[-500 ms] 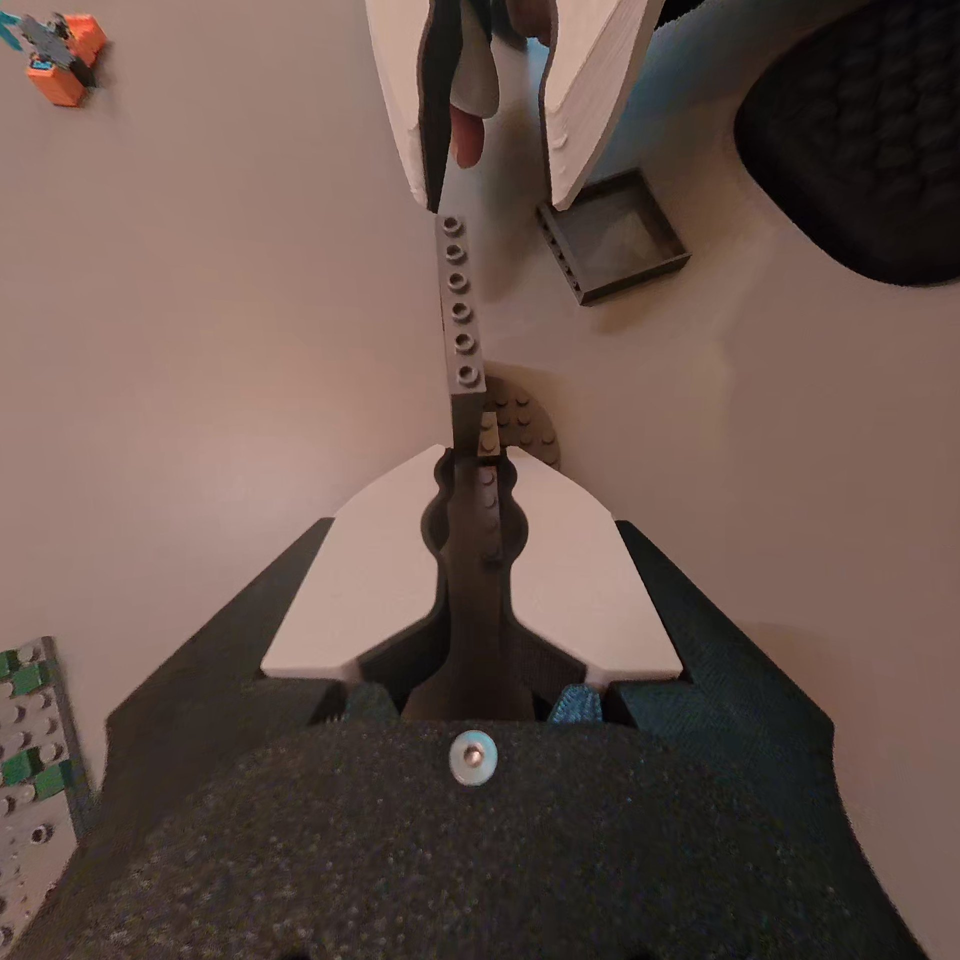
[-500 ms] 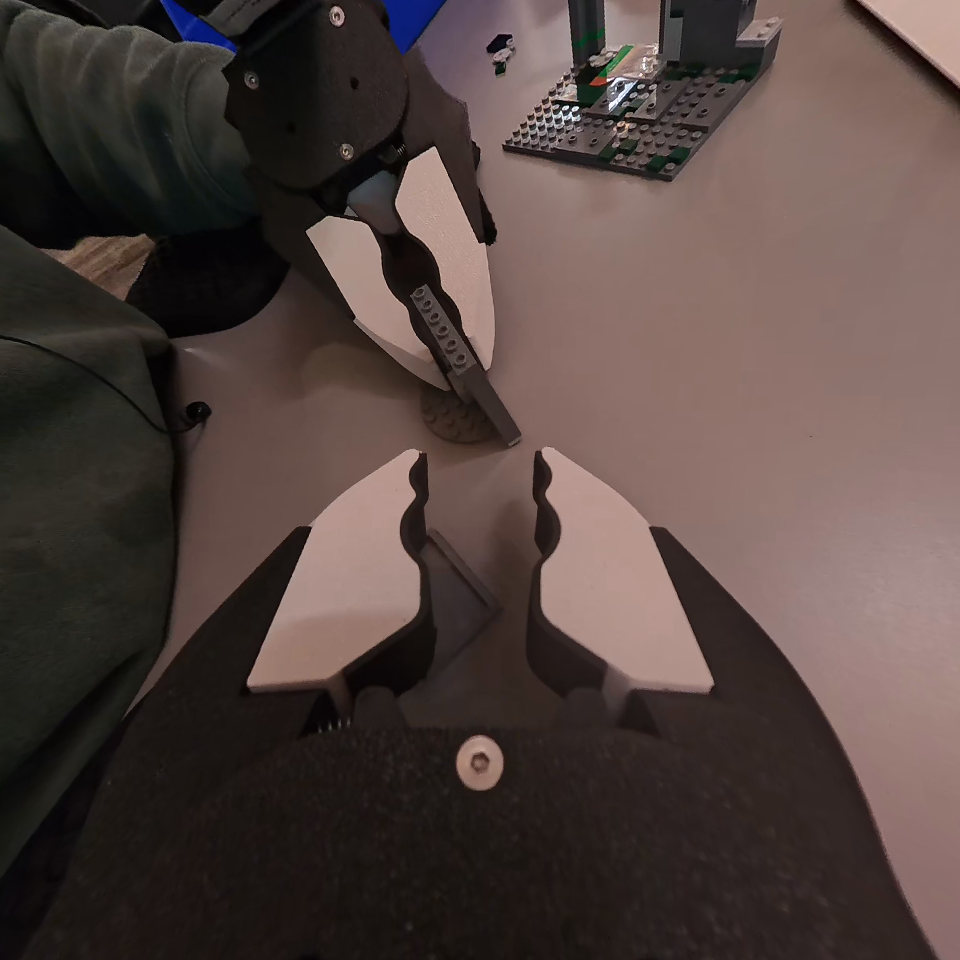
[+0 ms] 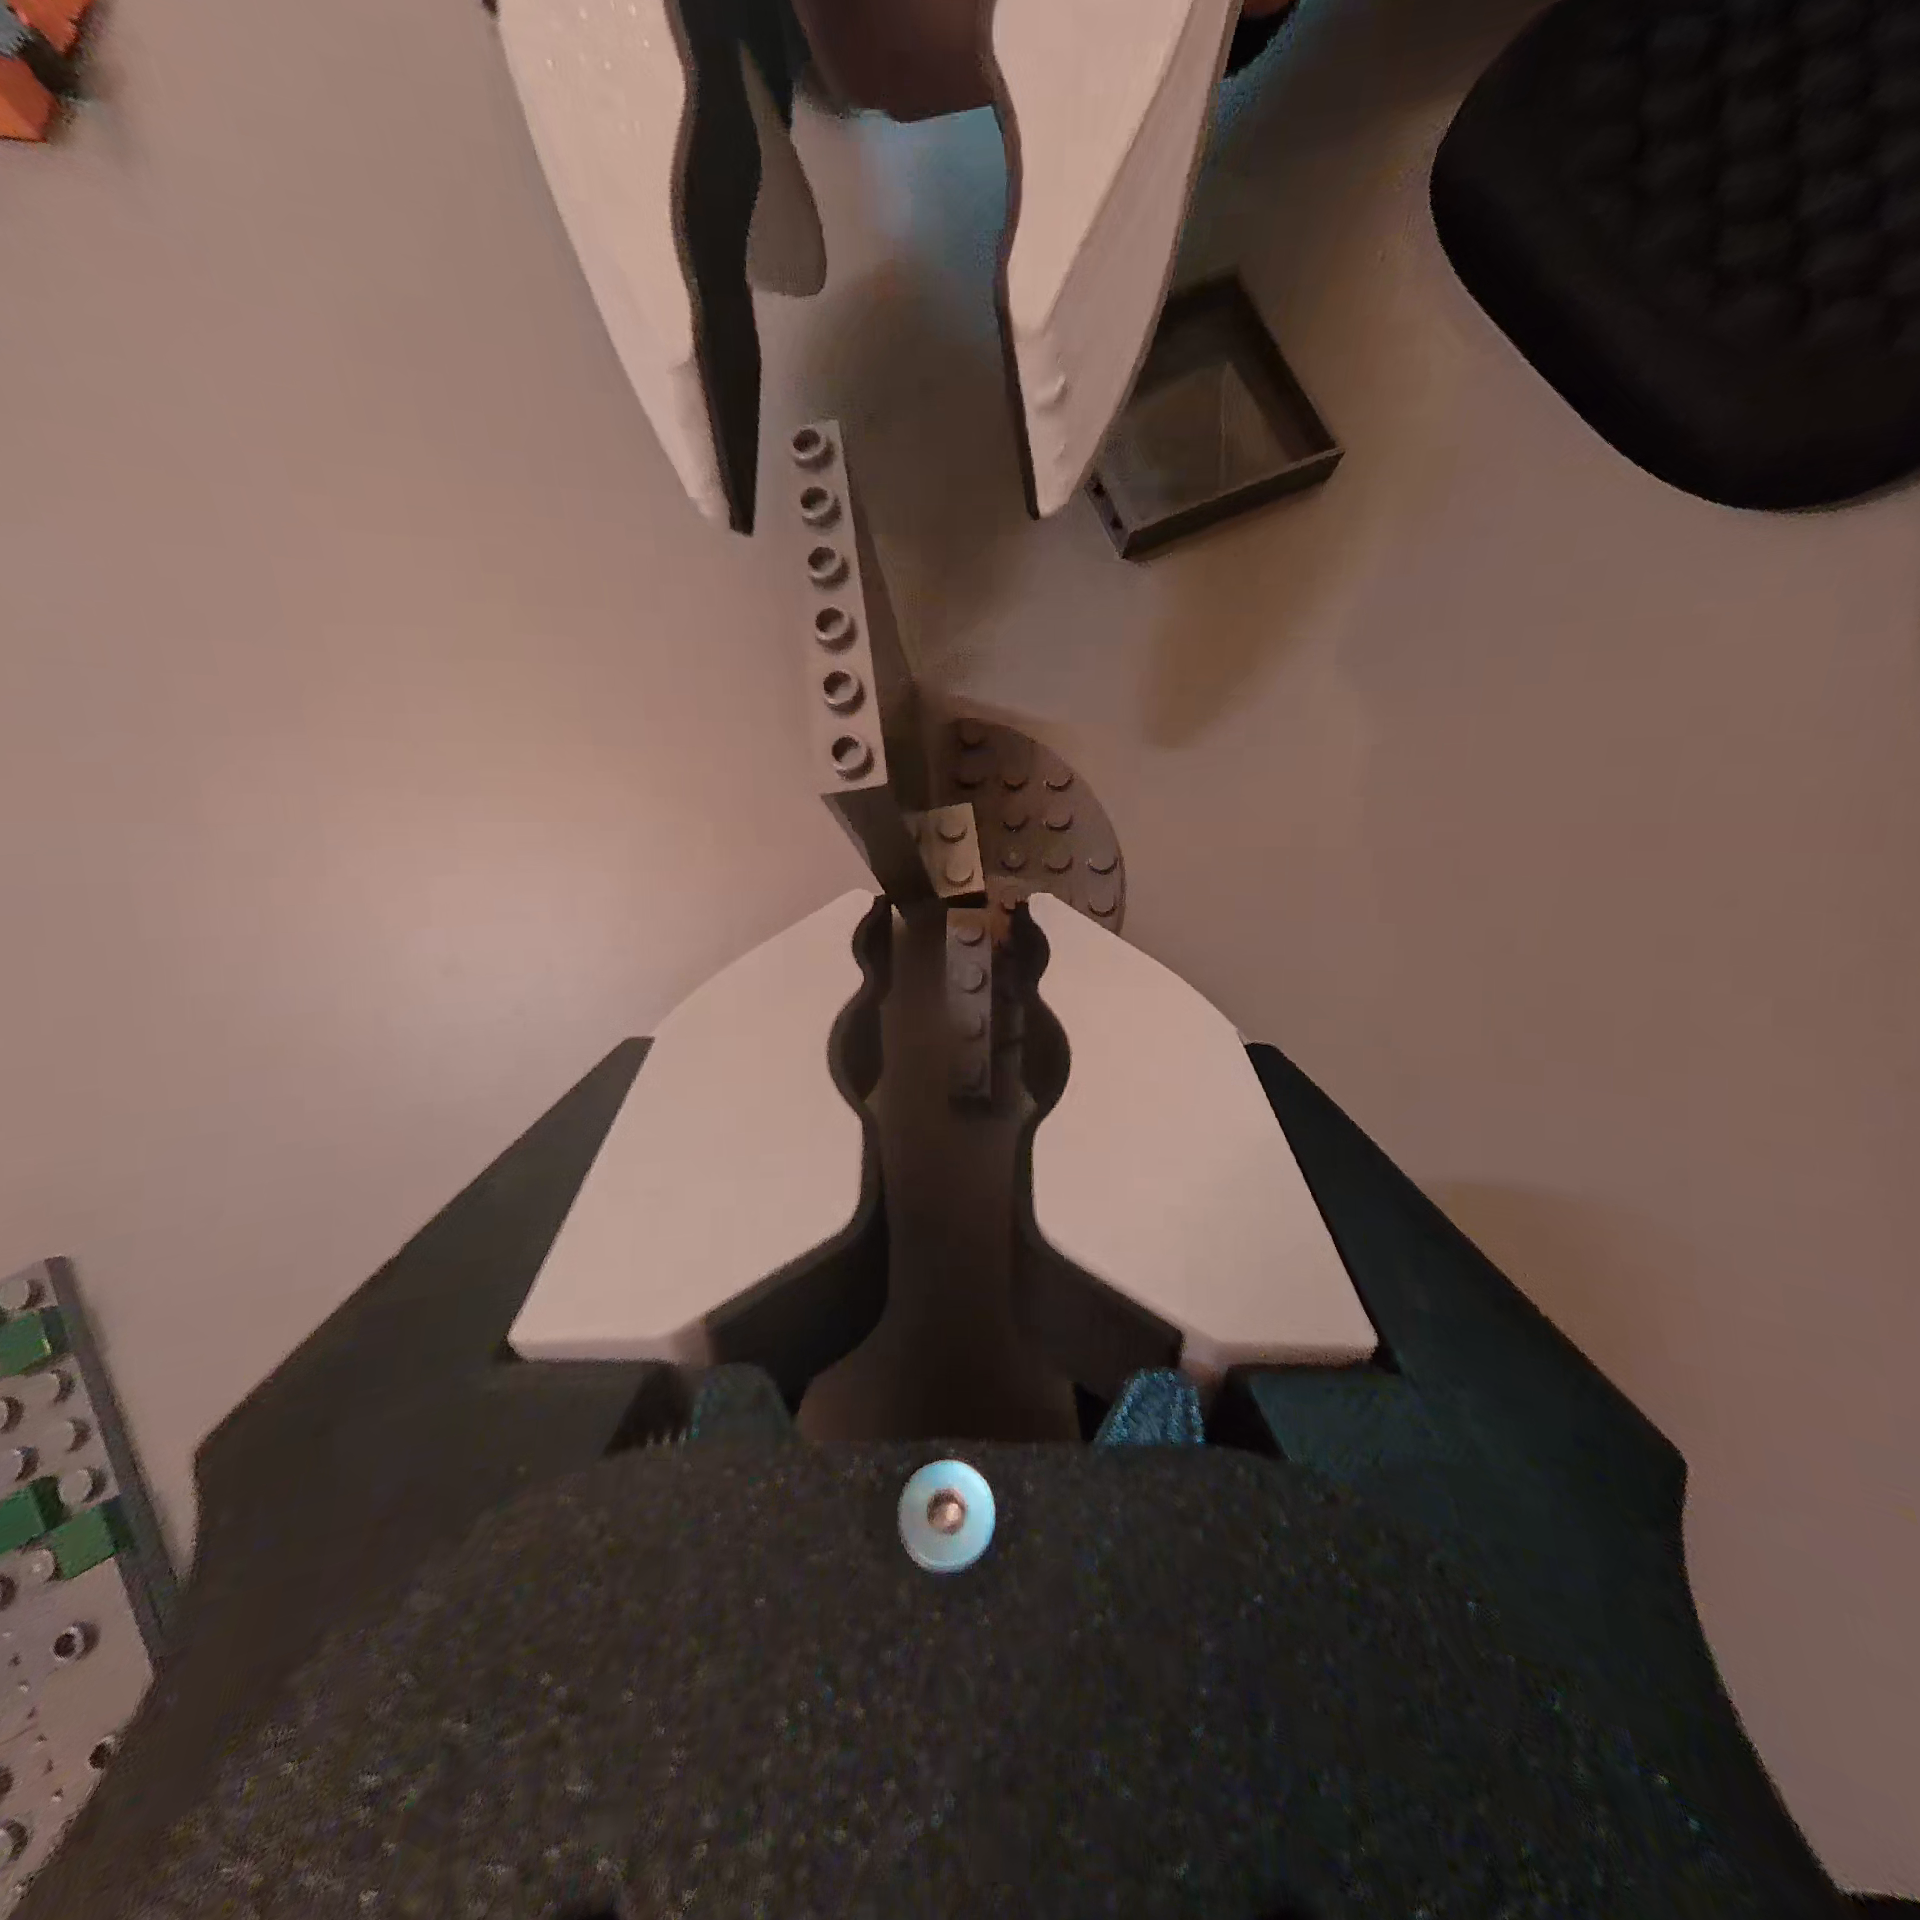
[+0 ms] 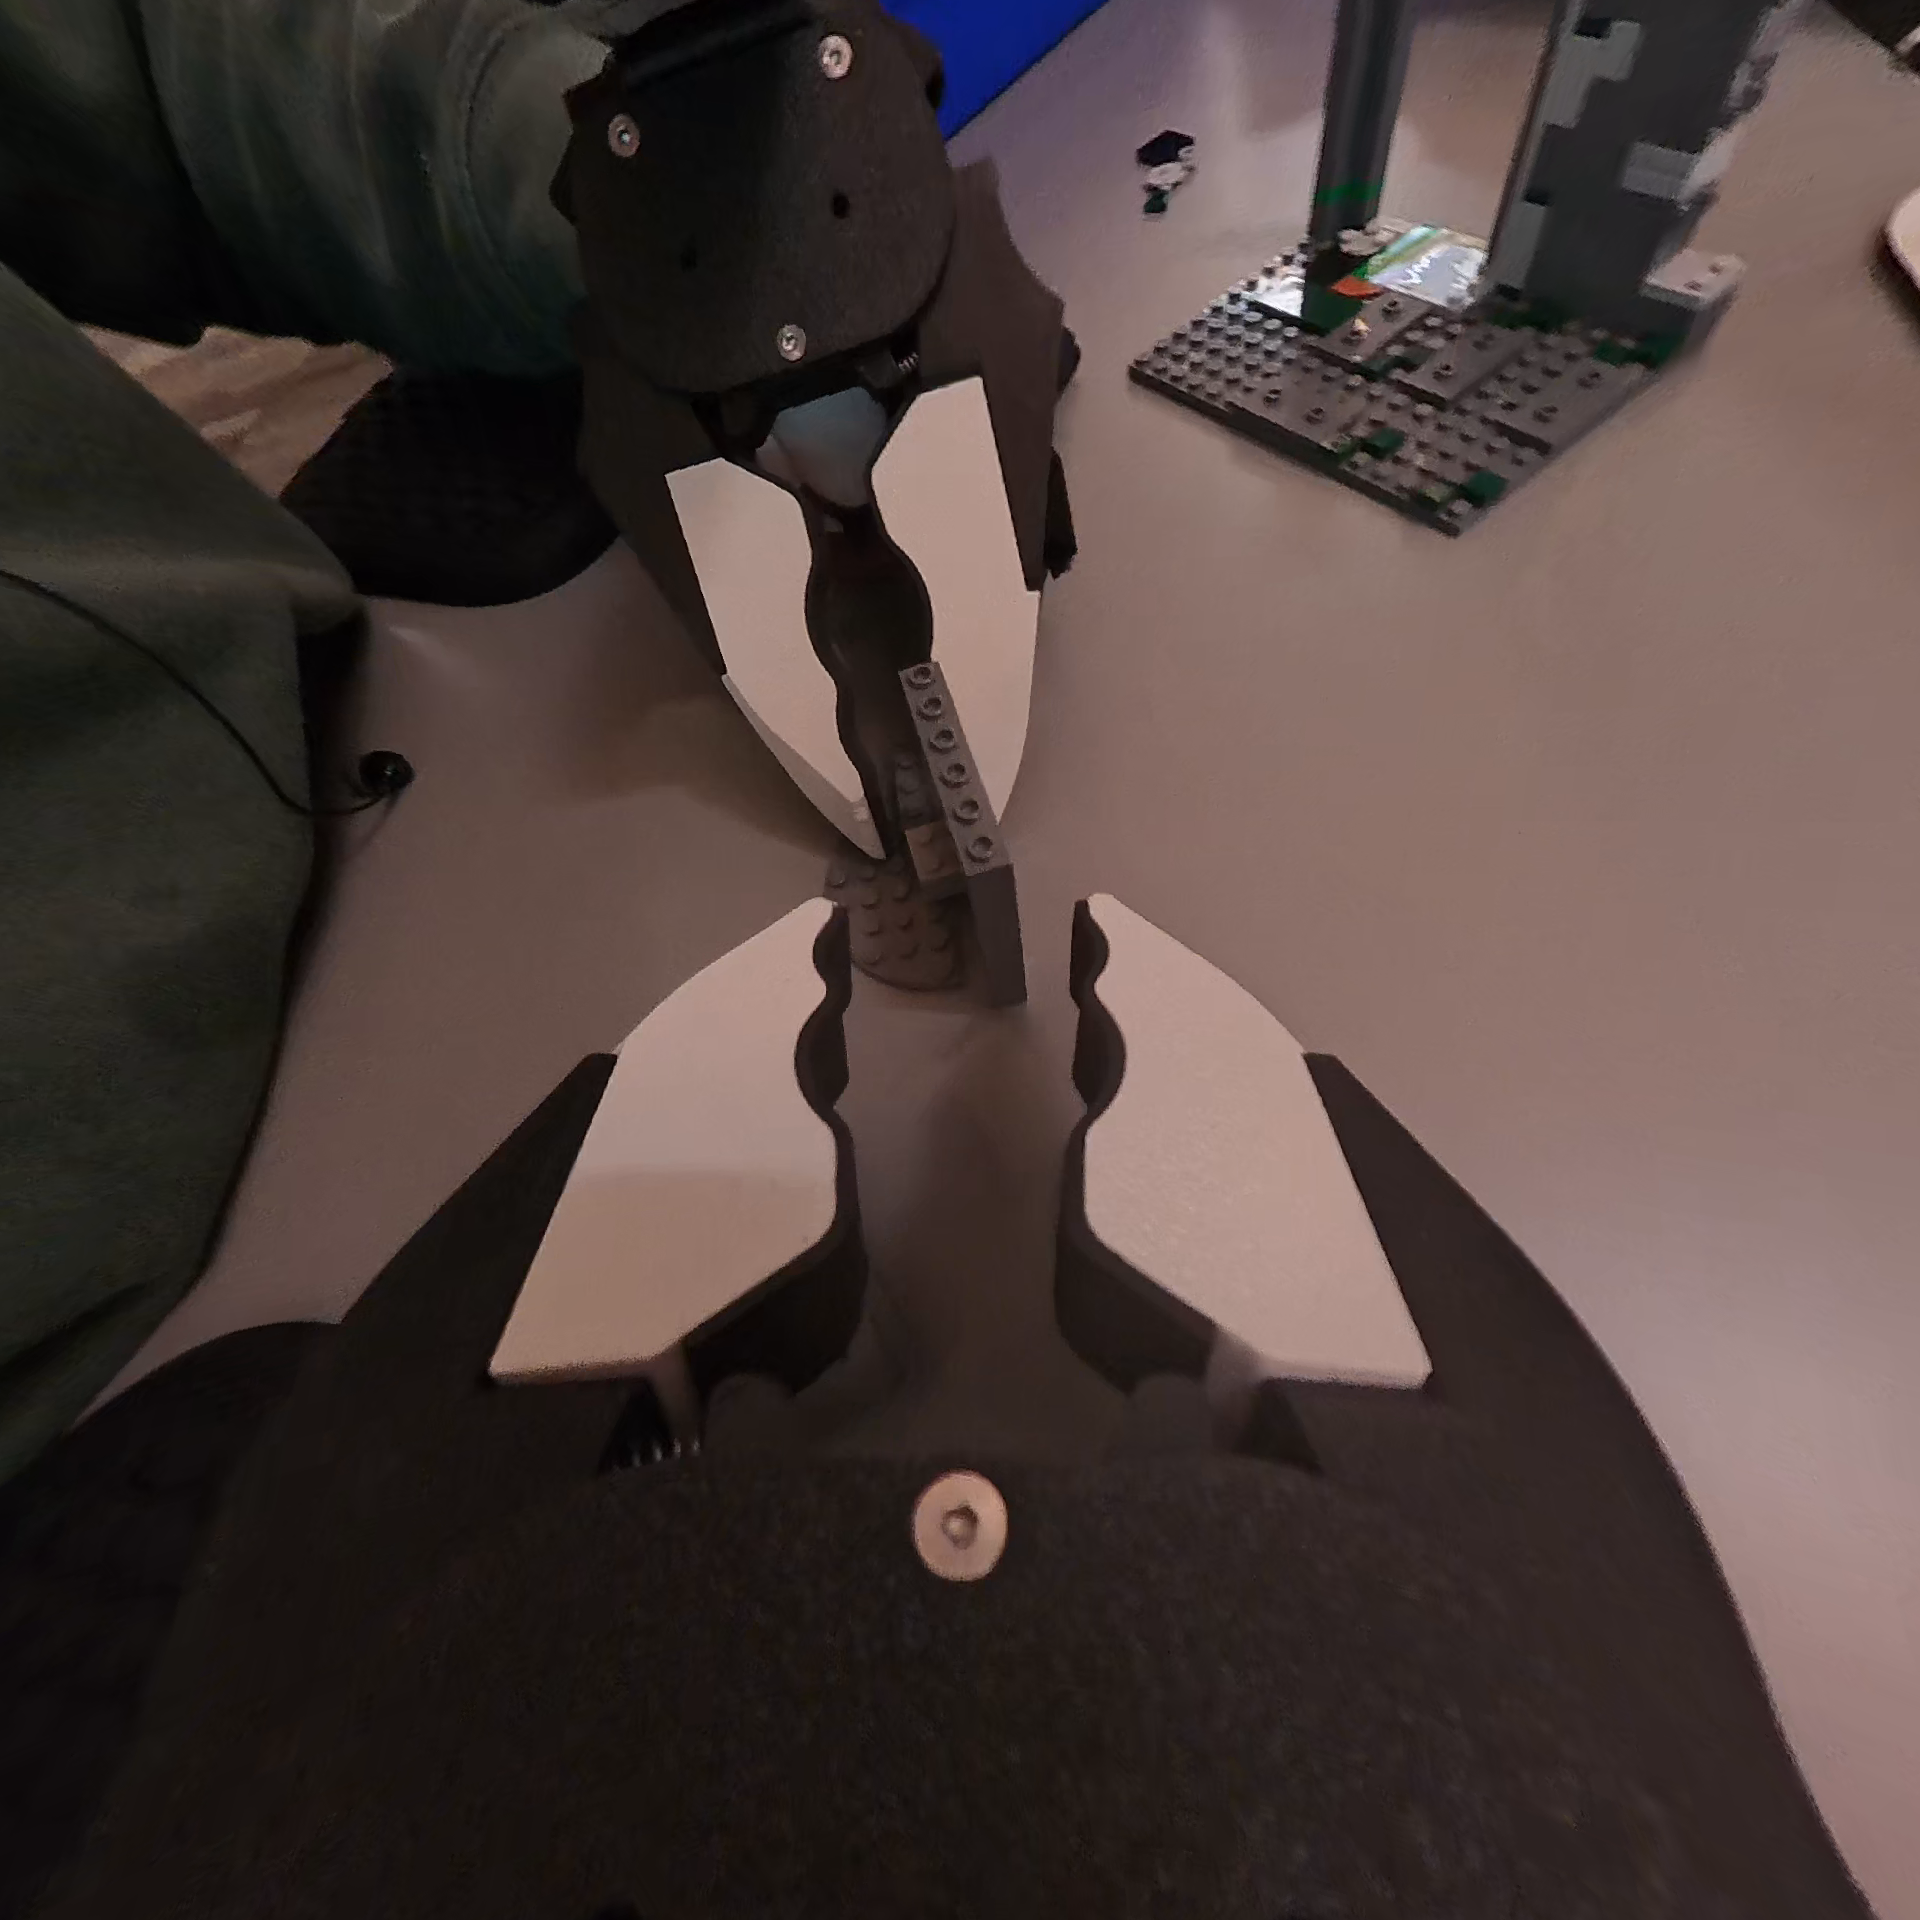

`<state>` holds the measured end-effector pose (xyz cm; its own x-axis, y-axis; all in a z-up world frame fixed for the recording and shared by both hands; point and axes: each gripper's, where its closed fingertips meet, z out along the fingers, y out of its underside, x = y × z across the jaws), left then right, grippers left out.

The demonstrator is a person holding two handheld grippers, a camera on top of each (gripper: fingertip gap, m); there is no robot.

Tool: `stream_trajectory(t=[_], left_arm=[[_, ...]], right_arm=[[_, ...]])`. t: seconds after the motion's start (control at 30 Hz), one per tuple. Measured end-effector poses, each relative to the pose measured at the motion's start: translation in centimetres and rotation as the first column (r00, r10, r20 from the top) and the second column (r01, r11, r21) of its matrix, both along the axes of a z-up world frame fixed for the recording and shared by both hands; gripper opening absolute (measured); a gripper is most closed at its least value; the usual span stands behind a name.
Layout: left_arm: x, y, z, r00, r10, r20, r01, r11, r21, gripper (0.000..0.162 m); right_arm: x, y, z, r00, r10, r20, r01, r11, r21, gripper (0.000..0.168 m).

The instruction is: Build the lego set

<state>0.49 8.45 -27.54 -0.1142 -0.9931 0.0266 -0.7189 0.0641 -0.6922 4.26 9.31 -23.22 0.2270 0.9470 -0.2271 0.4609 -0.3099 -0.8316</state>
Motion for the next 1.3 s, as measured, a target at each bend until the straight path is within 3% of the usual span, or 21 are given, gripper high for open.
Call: stream_trajectory(t=[0.03, 0.57, 1.3], left_arm=[[-0.1, 0.0, 0.0, 1.000, 0.000, -0.004, 0.000, 1.000, 0.002, 0.022], [-1.5, -0.4, 0.3, 0.999, -0.042, -0.001, 0.042, 0.996, -0.073, 0.025], [-1.5, -0.8, 0.1, 0.980, -0.170, 0.100, 0.173, 0.985, -0.025, 0.017]], right_arm=[[-0.3, 0.0, -0.1, 1.000, 0.023, 0.003, -0.023, 1.000, 0.007, 0.040], [-2.0, -1.1, -1.1, 0.993, 0.104, 0.057, -0.106, 0.993, 0.047, 0.009], [-3.0, -2.2, -1.1, 0.978, 0.207, 0.028, -0.208, 0.975, 0.078, 0.008]])
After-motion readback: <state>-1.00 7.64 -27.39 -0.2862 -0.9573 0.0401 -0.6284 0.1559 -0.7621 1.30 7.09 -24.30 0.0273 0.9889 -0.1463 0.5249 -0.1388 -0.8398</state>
